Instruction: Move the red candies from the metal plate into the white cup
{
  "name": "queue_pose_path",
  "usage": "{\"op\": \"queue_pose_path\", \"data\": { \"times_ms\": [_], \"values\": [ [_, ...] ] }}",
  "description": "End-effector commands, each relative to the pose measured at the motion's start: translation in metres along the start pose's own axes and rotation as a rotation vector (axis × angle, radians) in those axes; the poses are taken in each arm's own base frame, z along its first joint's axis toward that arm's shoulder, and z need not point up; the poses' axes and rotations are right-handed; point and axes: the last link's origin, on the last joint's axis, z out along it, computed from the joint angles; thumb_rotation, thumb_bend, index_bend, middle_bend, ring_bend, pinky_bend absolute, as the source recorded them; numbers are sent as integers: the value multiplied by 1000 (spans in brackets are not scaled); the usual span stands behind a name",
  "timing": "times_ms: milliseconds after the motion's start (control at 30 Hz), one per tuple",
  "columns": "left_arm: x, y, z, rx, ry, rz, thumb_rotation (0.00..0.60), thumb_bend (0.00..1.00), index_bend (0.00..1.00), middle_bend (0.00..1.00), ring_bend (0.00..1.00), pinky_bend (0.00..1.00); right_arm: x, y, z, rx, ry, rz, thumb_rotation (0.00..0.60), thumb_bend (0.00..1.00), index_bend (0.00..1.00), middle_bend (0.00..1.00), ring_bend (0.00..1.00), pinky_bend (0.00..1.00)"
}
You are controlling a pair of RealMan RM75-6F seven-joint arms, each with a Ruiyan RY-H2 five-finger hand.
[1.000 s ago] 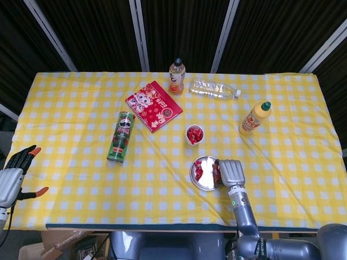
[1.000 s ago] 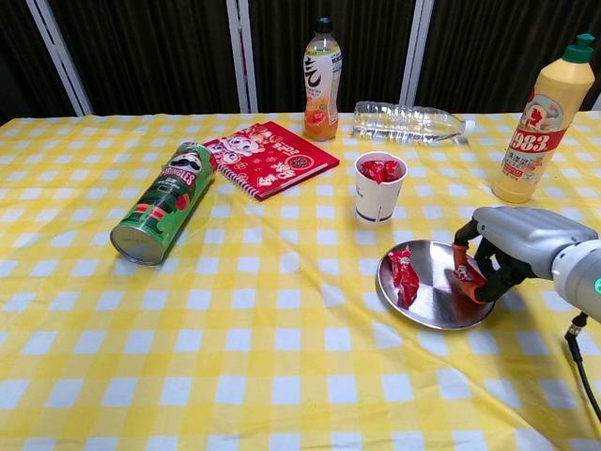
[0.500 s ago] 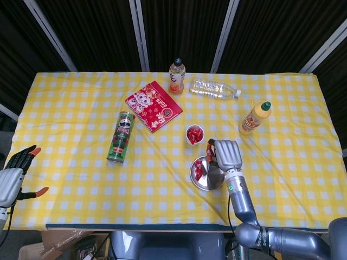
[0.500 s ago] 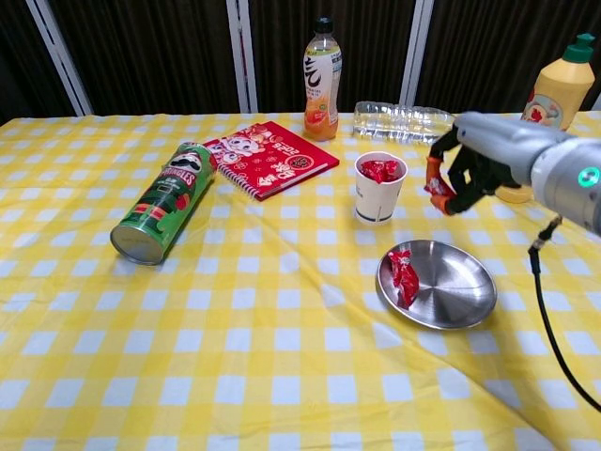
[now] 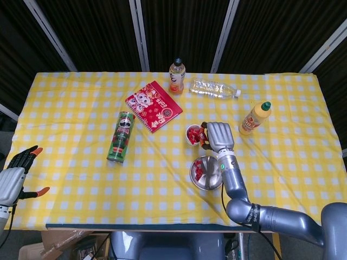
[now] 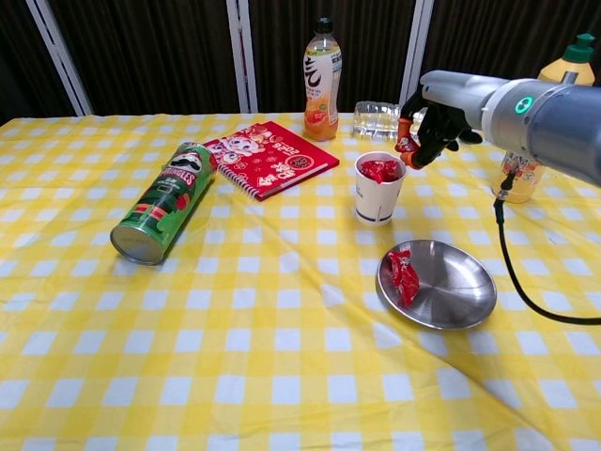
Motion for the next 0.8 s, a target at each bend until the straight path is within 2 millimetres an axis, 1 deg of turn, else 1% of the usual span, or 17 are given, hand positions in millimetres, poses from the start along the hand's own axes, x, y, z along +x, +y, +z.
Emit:
{"op": "queue_pose_path", "data": {
  "times_ms": [33, 233, 367, 533, 800],
  "values": [
    [0, 0, 0, 0, -1, -4, 600, 31, 0, 0, 0, 0, -5, -10, 13, 1, -14, 2, 600, 563, 567, 777, 775, 882],
    [1, -1, 1, 4, -9, -11, 600, 31, 0, 0, 0, 0, -9, -13, 23, -7, -19, -5, 600, 563, 538, 777, 776, 882],
    [1, 0, 1, 5, -16, -13, 600, 31, 0, 0, 0, 0, -10, -12, 26, -11, -23, -9, 600, 563, 467, 777, 776, 882],
    [1, 0, 2, 4, -15, -15, 600, 31, 0, 0, 0, 0, -9, -13, 26, -9, -16, -9, 600, 563, 385, 777, 776, 882],
    [1, 1, 1, 7, -10, -12, 600, 31, 0, 0, 0, 0, -6, -10, 19, -8, -11, -11, 600, 563, 363, 777, 775, 882]
  ]
}}
